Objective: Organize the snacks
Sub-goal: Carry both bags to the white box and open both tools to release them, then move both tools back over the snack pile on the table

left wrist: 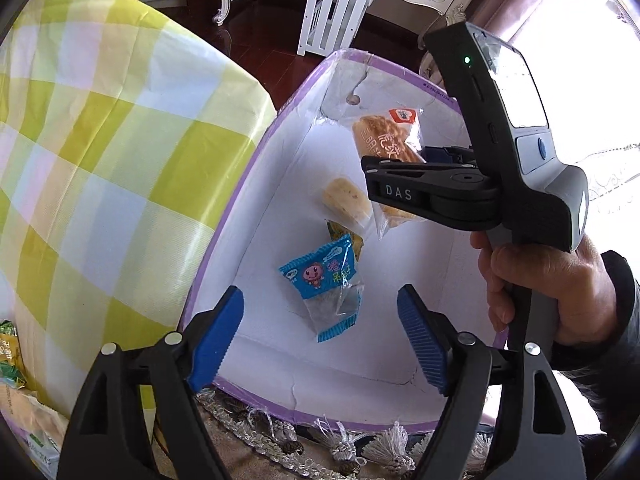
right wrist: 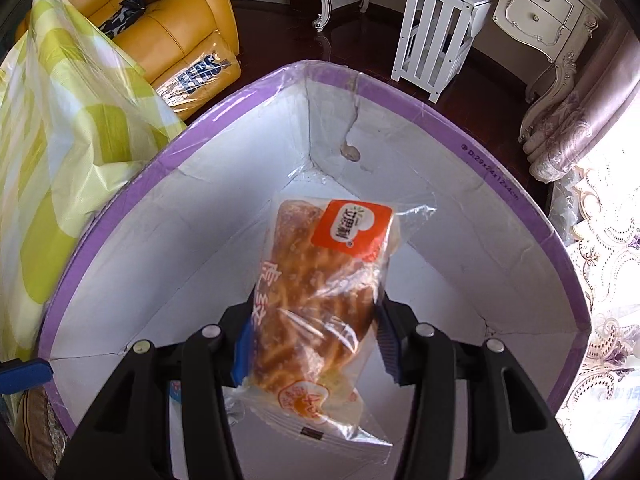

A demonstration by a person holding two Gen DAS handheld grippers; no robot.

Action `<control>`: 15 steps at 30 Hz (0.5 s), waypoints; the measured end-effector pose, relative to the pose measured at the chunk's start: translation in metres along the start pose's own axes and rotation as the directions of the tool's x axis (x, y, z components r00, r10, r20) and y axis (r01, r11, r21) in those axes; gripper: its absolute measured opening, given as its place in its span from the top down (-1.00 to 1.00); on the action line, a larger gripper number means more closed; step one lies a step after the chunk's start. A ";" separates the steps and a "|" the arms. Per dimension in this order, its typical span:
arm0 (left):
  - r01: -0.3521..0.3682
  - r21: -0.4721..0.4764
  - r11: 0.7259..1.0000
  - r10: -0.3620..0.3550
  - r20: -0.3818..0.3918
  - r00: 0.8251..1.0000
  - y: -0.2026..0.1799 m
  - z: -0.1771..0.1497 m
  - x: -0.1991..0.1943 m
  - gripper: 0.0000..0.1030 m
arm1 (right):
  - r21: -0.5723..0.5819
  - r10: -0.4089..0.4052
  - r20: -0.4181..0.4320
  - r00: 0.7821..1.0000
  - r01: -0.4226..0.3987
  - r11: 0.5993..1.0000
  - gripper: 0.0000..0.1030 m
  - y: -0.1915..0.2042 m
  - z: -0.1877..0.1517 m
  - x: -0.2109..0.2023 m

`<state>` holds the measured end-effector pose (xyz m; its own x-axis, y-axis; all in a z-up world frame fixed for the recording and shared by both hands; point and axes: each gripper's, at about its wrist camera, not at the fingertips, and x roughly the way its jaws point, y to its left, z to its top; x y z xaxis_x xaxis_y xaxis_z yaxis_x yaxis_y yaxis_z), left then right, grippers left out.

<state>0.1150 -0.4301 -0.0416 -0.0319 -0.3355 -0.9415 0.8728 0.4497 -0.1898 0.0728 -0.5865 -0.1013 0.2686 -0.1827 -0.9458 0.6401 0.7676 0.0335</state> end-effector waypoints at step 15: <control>-0.343 -0.103 0.934 0.353 0.428 0.832 0.024 -0.031 -0.092 -0.64 | -0.076 -0.109 0.228 0.968 0.129 0.989 -0.67 0.028 0.007 -0.065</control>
<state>0.1236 -0.3625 0.0316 0.4899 -0.4751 -0.7309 0.7755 0.6205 0.1165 0.0782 -0.5573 -0.0372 0.3543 -0.4000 -0.8452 0.6125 0.7823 -0.1135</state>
